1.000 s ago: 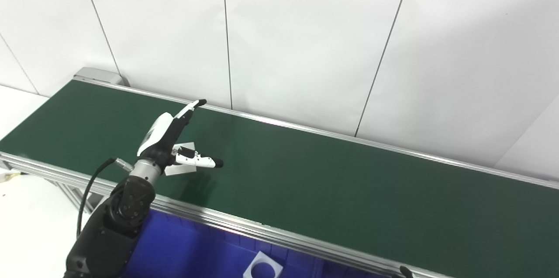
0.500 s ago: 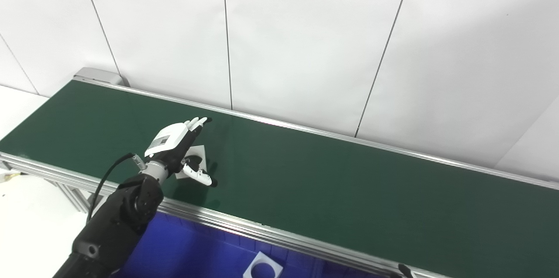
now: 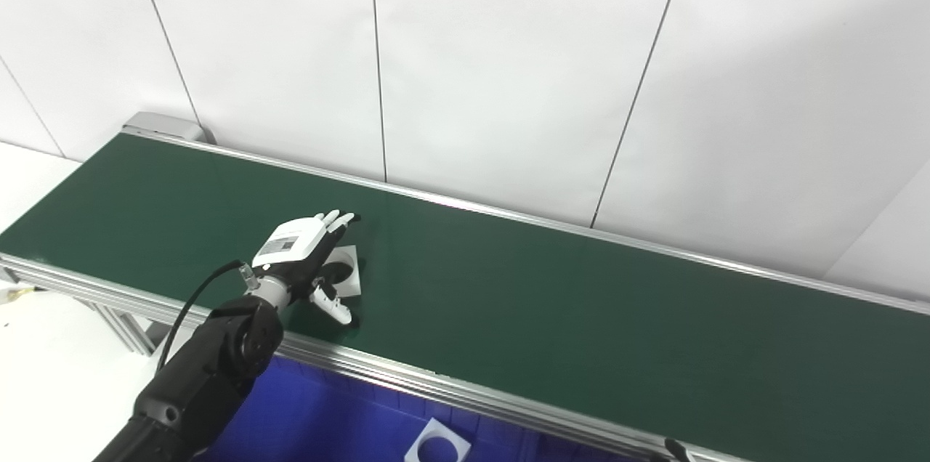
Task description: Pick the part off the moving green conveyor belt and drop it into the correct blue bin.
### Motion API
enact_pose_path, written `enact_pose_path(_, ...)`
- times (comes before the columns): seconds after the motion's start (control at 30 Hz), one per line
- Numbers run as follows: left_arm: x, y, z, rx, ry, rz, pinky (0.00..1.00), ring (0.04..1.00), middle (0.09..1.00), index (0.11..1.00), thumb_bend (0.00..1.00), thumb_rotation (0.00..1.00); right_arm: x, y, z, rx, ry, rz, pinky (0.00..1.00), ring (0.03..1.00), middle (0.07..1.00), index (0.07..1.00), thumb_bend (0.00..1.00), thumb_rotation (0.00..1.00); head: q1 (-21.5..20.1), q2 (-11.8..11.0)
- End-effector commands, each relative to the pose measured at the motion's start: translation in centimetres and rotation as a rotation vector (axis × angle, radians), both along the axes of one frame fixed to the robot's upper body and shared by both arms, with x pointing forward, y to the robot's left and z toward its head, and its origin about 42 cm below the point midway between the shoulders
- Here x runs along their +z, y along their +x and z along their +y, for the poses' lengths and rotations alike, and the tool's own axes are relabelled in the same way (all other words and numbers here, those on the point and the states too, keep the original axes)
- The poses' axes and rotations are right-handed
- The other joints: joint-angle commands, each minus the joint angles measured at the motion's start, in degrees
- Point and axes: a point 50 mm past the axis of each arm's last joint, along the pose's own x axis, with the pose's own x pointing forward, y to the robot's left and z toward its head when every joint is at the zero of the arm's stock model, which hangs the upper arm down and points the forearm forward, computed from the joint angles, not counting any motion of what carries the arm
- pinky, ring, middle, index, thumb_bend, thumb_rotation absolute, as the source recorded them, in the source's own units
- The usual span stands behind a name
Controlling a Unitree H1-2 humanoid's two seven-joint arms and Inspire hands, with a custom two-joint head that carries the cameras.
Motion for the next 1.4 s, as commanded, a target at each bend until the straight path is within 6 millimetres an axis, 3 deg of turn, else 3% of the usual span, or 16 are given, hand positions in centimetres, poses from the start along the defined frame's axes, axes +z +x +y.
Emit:
enact_pose_path(0.0,2.1,1.5,1.0,0.02,0.066,-0.084,0.99,0.987,0.977,0.908,0.84,0.0,1.2,0.2,0.0,0.01,0.013,-0.08,0.85,0.831,0.85,0.926,0.84,0.38,-0.1,0.0)
enact_pose_path(0.1,1.9,1.5,0.8,0.035,0.044,-0.092,0.91,0.913,0.914,0.869,0.78,0.0,1.2,0.2,-0.1,0.009,0.016,-0.081,0.87,0.835,0.851,0.927,0.83,0.38,0.1,0.1)
enact_pose_path(0.17,1.7,1.5,0.7,0.056,-0.004,-0.078,0.78,0.828,0.855,0.823,0.72,0.0,1.2,0.2,-0.1,0.01,0.01,-0.084,0.86,0.834,0.851,0.927,0.83,0.38,0.1,0.1)
enact_pose_path(0.27,1.5,1.6,0.4,0.075,-0.065,-0.037,0.51,0.61,0.703,0.757,0.64,0.0,1.3,0.2,-0.1,0.009,0.012,-0.082,0.84,0.835,0.855,0.929,0.82,0.38,0.1,0.3)
enact_pose_path(0.33,1.6,1.6,0.2,0.072,-0.074,-0.03,0.46,0.558,0.643,0.717,0.62,0.0,1.3,0.2,-0.1,0.007,0.016,-0.082,0.84,0.838,0.857,0.93,0.82,0.38,0.1,0.3)
enact_pose_path(0.37,1.6,1.6,0.0,0.07,-0.072,-0.026,0.41,0.506,0.542,0.633,0.56,0.0,1.3,0.1,-0.1,0.006,0.018,-0.083,0.85,0.84,0.858,0.929,0.82,0.37,0.1,0.3)
enact_pose_path(0.43,1.6,1.7,-0.3,0.081,-0.07,0.002,0.35,0.443,0.451,0.555,0.52,0.0,1.3,0.1,0.0,0.001,0.026,-0.08,0.85,0.842,0.861,0.929,0.82,0.37,0.2,0.4)
enact_pose_path(0.63,2.0,1.7,-0.7,0.103,-0.039,0.12,0.35,0.454,0.459,0.504,0.52,0.0,1.3,0.2,0.0,-0.002,0.018,-0.088,0.84,0.844,0.865,0.929,0.81,0.38,0.4,0.6)
enact_pose_path(0.73,2.1,1.7,-0.8,0.101,-0.02,0.158,0.37,0.485,0.519,0.475,0.52,0.0,1.4,0.2,0.1,-0.006,0.019,-0.095,0.83,0.836,0.859,0.926,0.81,0.38,0.4,0.7)
enact_pose_path(0.83,2.2,1.6,-0.8,0.106,-0.04,0.158,0.39,0.499,0.53,0.469,0.51,0.0,1.4,0.2,0.1,-0.009,0.025,-0.094,0.83,0.834,0.86,0.927,0.81,0.38,0.1,0.8)
enact_pose_path(0.9,2.4,1.4,-0.8,0.109,-0.065,0.13,0.33,0.442,0.484,0.492,0.52,0.0,1.4,0.2,0.2,-0.009,0.029,-0.093,0.82,0.832,0.858,0.927,0.81,0.38,0.0,0.9)
enact_pose_path(0.97,2.8,1.2,-0.8,0.101,-0.093,0.101,0.37,0.475,0.514,0.476,0.52,0.0,1.5,0.2,0.2,-0.009,0.029,-0.093,0.83,0.833,0.858,0.928,0.81,0.38,-0.3,1.1)
enact_pose_path(1.1,4.7,-0.3,-1.2,0.063,-0.221,-0.035,0.33,0.427,0.457,0.511,0.52,0.0,1.5,0.1,0.4,-0.005,0.036,-0.098,0.83,0.835,0.856,0.93,0.8,0.37,-1.7,1.7)
enact_pose_path(1.37,8.2,-4.4,-3.7,-0.085,-0.54,-0.205,0.32,0.384,0.443,0.516,0.51,0.0,2.1,-0.1,0.9,-0.009,0.027,-0.103,0.83,0.833,0.849,0.92,0.81,0.39,-4.3,2.8)
